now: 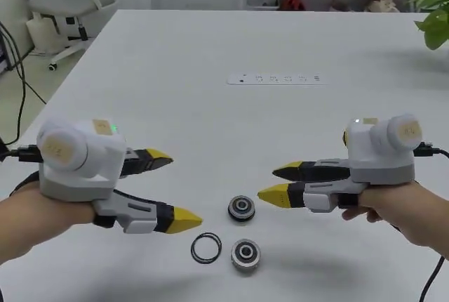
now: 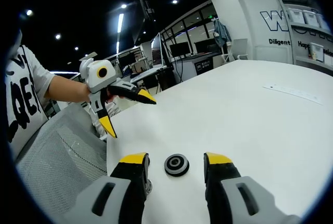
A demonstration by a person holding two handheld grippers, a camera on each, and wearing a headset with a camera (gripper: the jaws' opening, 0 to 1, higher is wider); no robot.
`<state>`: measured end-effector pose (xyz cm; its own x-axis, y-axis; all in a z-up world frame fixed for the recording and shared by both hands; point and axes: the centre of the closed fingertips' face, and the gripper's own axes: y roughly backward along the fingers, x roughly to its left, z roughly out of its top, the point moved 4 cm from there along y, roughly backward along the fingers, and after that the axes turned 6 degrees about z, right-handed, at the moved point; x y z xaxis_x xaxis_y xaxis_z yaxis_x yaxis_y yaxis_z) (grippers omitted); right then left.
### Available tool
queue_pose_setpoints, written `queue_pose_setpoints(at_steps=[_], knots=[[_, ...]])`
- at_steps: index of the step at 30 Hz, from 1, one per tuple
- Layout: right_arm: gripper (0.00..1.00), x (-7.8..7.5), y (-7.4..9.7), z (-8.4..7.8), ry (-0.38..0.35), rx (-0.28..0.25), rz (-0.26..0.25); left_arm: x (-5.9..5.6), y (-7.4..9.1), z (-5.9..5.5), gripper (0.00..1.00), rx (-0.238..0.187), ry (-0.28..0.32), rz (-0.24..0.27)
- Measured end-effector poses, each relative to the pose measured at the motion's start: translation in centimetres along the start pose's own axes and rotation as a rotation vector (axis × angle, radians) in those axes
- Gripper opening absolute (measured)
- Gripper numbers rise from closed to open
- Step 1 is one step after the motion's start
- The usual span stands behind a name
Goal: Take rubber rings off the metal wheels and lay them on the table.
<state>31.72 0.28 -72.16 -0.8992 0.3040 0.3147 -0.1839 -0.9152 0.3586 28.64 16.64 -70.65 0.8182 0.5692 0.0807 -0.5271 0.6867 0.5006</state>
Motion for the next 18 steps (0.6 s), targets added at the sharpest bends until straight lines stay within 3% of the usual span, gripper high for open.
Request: queue_pose_setpoints(at_steps=[11, 18], knots=[[0.49, -0.79, 0.04, -0.32, 0.031, -0.010, -0.034, 0.28, -0.62, -0.06, 0.73, 0.001, 0.006, 0.003], [0.49, -0.68, -0.29, -0.82, 0.031, 0.010, -0.021, 0.11, -1.04, -0.14, 0.73, -0.002, 0.011, -0.002]])
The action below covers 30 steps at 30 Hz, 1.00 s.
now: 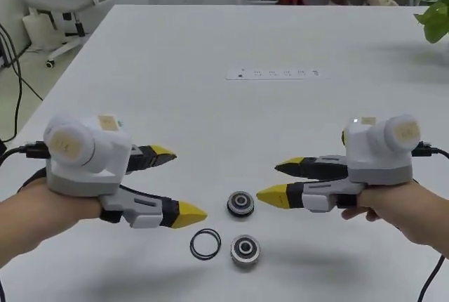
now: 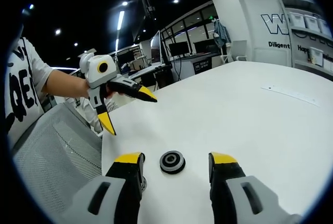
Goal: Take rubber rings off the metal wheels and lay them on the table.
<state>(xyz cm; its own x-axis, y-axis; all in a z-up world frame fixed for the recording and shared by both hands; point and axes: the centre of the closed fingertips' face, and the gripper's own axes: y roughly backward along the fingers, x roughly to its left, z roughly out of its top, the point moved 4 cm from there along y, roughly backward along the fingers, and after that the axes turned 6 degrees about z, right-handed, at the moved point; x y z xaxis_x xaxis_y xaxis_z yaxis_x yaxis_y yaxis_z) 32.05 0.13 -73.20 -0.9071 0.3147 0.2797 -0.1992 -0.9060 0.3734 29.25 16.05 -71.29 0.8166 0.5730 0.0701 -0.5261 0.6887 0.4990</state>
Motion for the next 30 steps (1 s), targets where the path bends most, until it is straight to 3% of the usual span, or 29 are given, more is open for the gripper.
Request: queue_pose_setpoints(at_steps=[30], knots=[[0.49, -0.3, -0.8, -1.7, 0.055, 0.072, -0.004, -0.2, -2.1, -0.2, 0.72, 0.016, -0.001, -0.014]])
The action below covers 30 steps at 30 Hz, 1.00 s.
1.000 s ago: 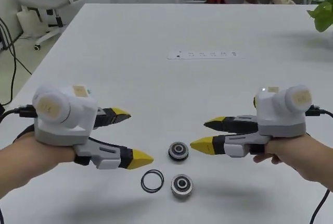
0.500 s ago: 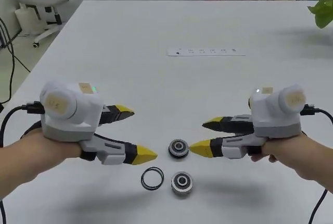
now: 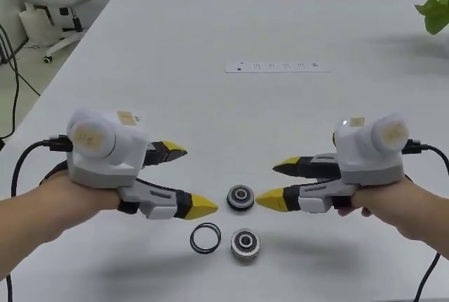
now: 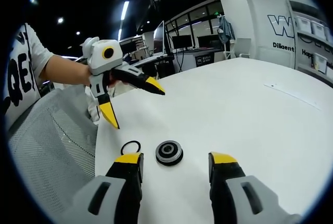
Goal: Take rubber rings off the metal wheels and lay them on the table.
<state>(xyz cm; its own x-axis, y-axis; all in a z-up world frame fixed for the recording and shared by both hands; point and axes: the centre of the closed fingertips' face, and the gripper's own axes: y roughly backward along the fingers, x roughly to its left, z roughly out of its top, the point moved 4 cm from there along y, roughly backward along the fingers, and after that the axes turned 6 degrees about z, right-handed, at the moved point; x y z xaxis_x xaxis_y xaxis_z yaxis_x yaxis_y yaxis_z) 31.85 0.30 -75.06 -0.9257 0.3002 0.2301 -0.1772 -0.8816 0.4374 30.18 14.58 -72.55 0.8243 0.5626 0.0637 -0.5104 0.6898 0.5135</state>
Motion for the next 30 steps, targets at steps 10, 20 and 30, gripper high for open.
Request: queue_pose_setpoints(at_steps=[10, 20, 30], knots=[[0.46, 0.5, -0.5, -0.4, 0.012, 0.026, 0.009, -0.1, -0.5, -0.3, 0.71, 0.011, 0.001, -0.009], [0.43, 0.5, -1.1, -0.8, 0.029, 0.046, 0.022, -0.2, -1.6, -0.7, 0.69, 0.024, 0.004, -0.029], [0.38, 0.4, -1.9, -1.1, 0.045, 0.064, 0.036, -0.6, -2.6, -1.1, 0.66, 0.044, -0.006, -0.044]])
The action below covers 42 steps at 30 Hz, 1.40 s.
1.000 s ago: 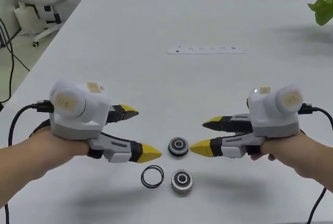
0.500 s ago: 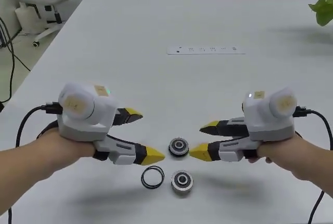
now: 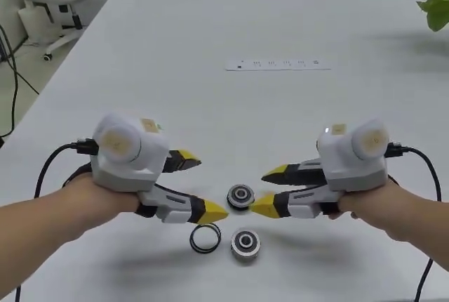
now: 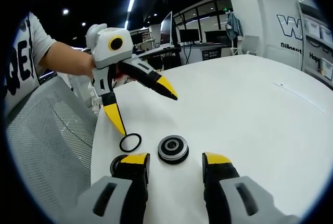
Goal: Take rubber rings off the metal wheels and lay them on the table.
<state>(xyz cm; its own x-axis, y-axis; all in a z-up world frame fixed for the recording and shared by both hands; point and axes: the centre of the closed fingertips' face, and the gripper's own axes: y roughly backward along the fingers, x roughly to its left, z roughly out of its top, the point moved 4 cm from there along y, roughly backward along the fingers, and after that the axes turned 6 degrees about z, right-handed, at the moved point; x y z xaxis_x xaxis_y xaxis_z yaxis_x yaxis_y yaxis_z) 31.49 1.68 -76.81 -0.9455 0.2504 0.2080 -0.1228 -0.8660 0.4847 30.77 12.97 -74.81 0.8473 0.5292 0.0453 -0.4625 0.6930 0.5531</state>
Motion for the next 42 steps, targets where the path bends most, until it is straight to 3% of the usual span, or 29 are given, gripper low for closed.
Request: queue_pose_setpoints(at_steps=[19, 42], knots=[[0.34, -0.1, -0.9, -0.7, 0.002, 0.024, 0.013, -0.6, -1.7, -0.1, 0.58, 0.014, 0.002, -0.033], [0.34, 0.0, -1.0, -1.0, -0.005, 0.020, 0.017, -1.8, -3.3, 0.6, 0.38, 0.023, -0.024, -0.074]])
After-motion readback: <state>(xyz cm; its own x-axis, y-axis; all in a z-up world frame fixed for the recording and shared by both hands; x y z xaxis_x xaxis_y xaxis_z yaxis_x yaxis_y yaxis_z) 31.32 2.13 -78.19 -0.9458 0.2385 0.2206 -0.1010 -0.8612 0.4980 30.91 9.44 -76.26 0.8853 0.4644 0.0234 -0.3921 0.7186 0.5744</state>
